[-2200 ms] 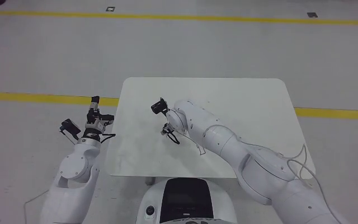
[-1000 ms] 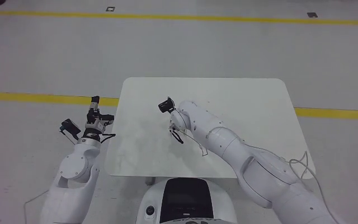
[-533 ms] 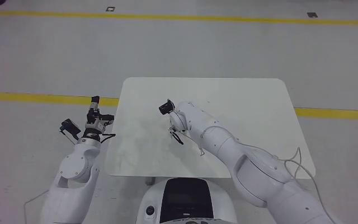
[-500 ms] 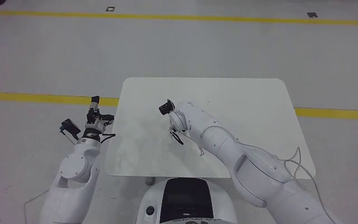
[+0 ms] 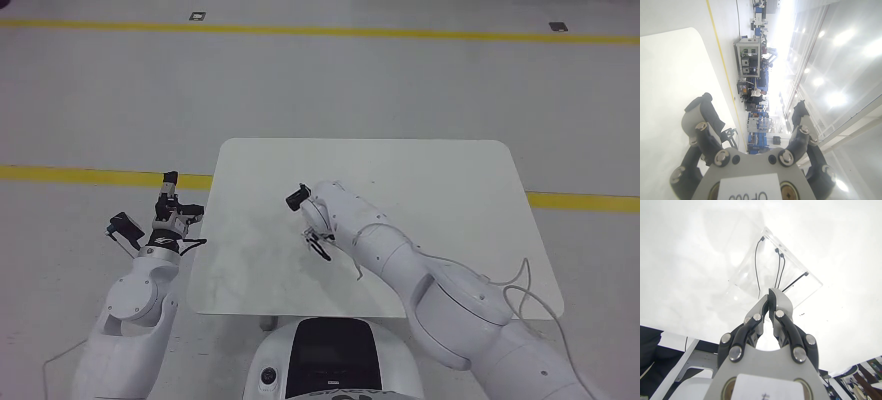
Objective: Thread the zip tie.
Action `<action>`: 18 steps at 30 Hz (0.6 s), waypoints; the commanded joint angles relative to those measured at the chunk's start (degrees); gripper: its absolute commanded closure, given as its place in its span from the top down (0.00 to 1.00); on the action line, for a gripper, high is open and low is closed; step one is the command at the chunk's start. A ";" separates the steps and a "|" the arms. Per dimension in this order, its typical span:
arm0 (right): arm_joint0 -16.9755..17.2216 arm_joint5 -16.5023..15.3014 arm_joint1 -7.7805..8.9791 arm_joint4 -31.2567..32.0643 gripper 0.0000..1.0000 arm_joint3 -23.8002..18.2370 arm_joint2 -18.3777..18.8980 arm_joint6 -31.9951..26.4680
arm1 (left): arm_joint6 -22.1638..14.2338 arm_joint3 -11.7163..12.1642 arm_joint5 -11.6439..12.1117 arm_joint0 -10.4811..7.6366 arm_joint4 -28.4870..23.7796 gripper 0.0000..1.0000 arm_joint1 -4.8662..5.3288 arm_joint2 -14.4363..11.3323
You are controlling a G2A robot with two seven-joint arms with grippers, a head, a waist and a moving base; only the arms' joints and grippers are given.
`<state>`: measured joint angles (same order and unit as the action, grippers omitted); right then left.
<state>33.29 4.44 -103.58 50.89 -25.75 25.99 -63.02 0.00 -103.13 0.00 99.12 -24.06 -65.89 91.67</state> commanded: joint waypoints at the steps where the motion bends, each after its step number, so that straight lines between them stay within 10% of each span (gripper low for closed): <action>1: -0.01 -0.21 -0.16 0.15 0.00 0.42 0.05 -0.33 | 0.00 0.00 0.00 0.00 0.00 1.00 0.00 0.00; 11: 0.11 -0.28 -0.67 0.61 0.00 1.56 0.79 -0.22 | 0.00 0.00 0.00 0.00 0.00 1.00 0.00 0.00; 18: 0.58 0.18 -0.81 1.46 0.18 1.37 1.38 3.24 | 0.00 0.00 0.00 0.00 0.00 1.00 0.00 0.00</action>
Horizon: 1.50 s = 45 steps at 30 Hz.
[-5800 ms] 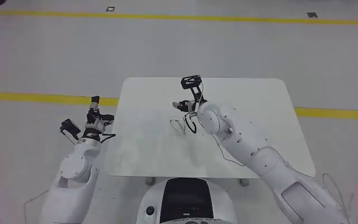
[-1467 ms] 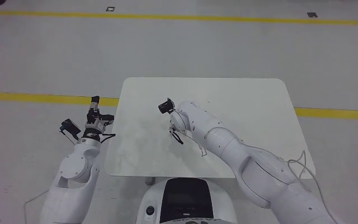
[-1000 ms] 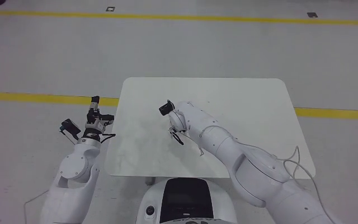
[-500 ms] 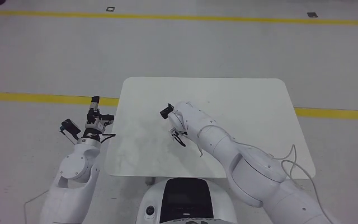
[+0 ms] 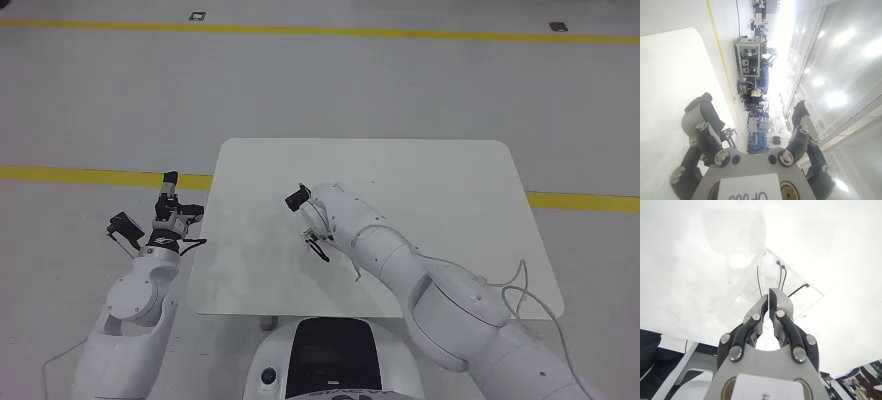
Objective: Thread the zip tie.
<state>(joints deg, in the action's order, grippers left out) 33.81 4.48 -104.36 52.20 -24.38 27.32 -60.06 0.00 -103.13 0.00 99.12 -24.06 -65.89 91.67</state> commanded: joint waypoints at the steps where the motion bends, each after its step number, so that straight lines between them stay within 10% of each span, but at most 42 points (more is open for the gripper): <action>1: 0.06 0.27 -0.07 0.33 0.16 0.02 0.08 0.54 | 0.00 0.00 0.00 0.00 0.00 1.00 0.00 0.00; 45: -0.61 0.42 -2.80 1.03 0.14 8.45 3.41 5.30 | 0.00 0.00 0.00 0.00 0.00 1.00 0.00 0.00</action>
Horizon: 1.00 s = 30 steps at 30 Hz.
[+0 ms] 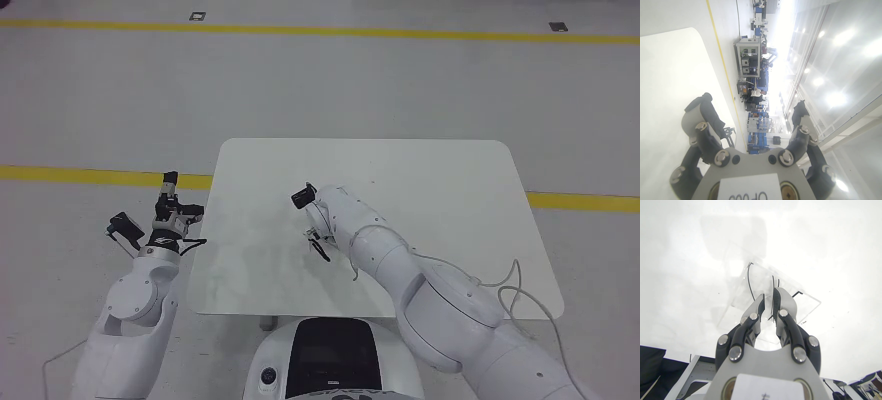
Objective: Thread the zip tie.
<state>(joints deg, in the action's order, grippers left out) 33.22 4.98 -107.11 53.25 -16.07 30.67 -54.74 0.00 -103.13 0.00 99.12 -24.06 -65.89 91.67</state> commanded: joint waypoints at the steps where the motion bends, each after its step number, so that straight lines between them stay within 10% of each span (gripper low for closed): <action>1: -0.03 -0.20 -0.09 -0.06 0.13 0.27 0.13 -0.01 | 0.00 0.00 0.00 0.00 0.00 1.00 0.00 0.00; 23: -0.08 0.55 -1.02 0.83 0.18 1.39 1.05 1.01 | 0.00 0.00 0.00 0.00 0.00 1.00 0.00 0.00; 30: -0.07 1.04 -1.32 1.31 0.01 1.86 1.21 0.74 | 0.00 0.00 0.00 0.00 0.00 1.00 0.00 0.00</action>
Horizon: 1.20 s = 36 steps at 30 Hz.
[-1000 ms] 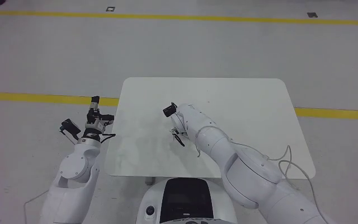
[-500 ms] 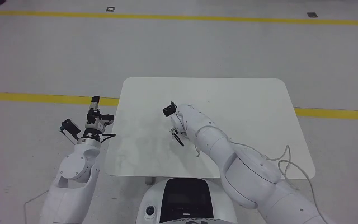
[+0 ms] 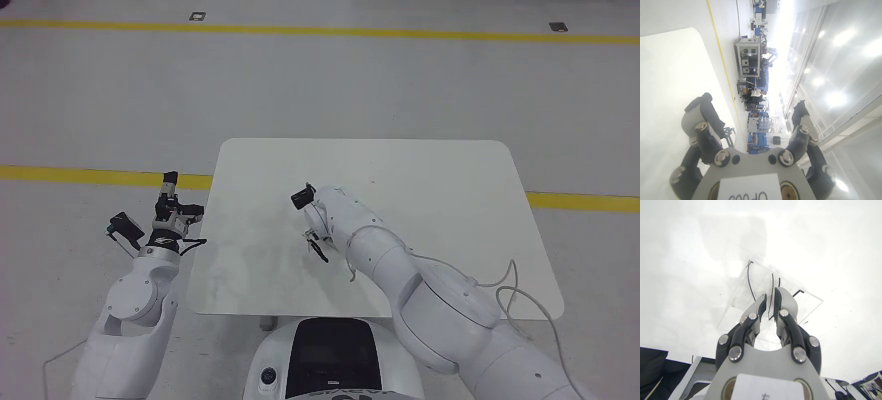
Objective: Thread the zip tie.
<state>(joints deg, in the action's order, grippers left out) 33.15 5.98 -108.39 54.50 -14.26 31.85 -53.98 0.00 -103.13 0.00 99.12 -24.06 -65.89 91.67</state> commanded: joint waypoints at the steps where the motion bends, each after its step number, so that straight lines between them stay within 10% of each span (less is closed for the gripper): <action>1: -0.01 0.08 -0.08 0.11 0.00 0.09 0.05 -0.04 | 0.00 0.00 0.00 0.00 0.00 1.00 0.00 0.00; 36: 1.17 1.87 2.11 4.58 0.00 -9.26 2.44 -1.44 | 0.00 0.00 0.00 0.00 0.00 1.00 0.00 0.00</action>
<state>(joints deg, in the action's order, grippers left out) 34.15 7.81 -106.51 58.98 -22.94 34.08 -55.36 0.00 -103.13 0.00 99.12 -24.06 -65.89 91.67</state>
